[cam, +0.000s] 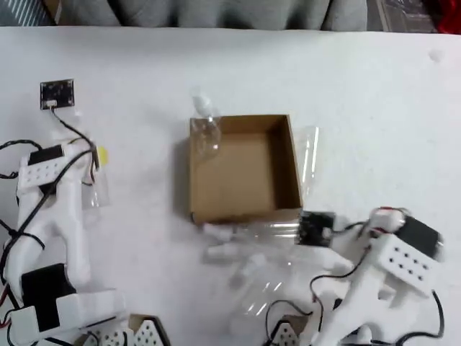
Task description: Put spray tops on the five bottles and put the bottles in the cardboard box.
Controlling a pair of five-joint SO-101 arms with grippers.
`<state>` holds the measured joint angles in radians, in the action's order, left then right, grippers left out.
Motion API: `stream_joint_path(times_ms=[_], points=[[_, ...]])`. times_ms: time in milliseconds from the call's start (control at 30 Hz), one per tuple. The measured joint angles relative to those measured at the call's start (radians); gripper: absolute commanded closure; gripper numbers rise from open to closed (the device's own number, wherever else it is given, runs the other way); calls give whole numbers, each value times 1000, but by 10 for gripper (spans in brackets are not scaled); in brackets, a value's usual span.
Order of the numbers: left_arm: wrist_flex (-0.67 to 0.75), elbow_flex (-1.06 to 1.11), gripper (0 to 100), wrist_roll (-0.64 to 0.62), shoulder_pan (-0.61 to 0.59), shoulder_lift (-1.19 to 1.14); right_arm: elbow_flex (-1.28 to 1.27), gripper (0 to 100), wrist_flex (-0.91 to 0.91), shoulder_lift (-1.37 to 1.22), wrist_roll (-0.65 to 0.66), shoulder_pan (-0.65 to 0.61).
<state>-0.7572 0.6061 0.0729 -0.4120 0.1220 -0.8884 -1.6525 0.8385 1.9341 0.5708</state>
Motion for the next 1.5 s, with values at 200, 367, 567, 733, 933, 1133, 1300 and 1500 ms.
stream_joint_path(times_ms=[200,367,567,733,933,1133,1300,1500], points=[[0,0,961,0,0,0,-2,981,175,-35,121,184],[0,0,961,0,0,0,-2,981,334,-203,124,230],[0,0,961,0,0,0,94,981,466,-428,124,250],[0,0,961,0,0,0,196,980,543,-601,124,256],[0,0,961,0,0,0,338,851,555,-789,124,258],[0,0,961,0,0,0,468,804,555,-905,38,258],[0,0,961,2,0,0,554,804,555,-911,-175,256],[0,14,961,21,9,0,575,805,554,-867,-563,256]])
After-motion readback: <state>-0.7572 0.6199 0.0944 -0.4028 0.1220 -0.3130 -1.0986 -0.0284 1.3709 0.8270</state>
